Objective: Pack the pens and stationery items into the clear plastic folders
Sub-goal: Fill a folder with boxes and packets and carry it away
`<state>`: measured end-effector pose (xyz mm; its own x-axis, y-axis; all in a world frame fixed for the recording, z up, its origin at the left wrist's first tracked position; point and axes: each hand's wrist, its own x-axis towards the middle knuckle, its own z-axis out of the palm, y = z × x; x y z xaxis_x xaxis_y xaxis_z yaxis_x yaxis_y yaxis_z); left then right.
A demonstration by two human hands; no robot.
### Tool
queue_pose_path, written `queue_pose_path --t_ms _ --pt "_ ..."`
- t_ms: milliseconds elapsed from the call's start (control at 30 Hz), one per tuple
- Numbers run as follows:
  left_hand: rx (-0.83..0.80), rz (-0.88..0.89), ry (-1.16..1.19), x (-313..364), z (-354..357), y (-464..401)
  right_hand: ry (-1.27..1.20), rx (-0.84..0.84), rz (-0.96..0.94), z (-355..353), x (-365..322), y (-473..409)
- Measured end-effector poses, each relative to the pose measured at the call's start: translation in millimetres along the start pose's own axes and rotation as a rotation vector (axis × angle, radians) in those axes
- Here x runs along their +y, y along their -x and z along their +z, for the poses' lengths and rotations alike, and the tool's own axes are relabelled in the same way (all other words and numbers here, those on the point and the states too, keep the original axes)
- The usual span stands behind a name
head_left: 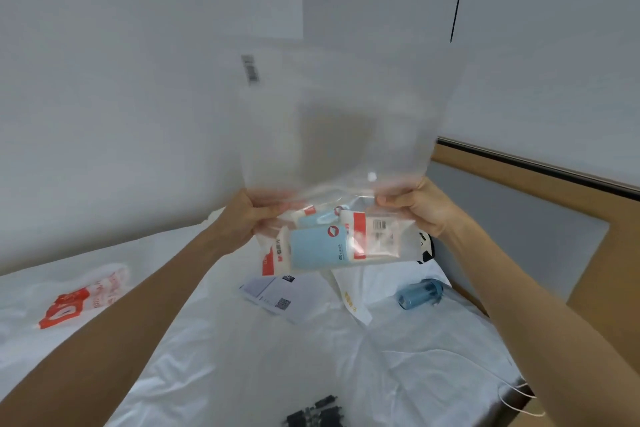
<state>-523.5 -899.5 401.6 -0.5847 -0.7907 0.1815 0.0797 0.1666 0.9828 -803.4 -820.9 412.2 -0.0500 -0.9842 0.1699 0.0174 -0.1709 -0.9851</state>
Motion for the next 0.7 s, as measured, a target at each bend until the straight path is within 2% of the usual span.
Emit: queue_pose_path --t_ms 133,200,333,433,500,700 --pt "0.149 -0.113 -0.003 -3 -4 -3 -0.173 -0.016 0.105 1 -6 -1" --pt "0.136 -0.177 0.041 -2 -7 -2 -0.187 0.003 0.101 2 -11 0" --pt "0.195 -0.014 -0.078 10 11 8 -0.178 -0.006 0.015 3 -11 4" --pt "0.12 -0.013 -0.031 14 6 14 -0.159 -0.027 -0.021 0 -10 7" --pt "0.098 -0.081 0.042 14 -1 16 -0.178 -0.035 -0.005 -2 -10 8" --pt "0.008 -0.109 0.038 14 -3 11 -0.09 -0.063 -0.09 -5 -13 16"
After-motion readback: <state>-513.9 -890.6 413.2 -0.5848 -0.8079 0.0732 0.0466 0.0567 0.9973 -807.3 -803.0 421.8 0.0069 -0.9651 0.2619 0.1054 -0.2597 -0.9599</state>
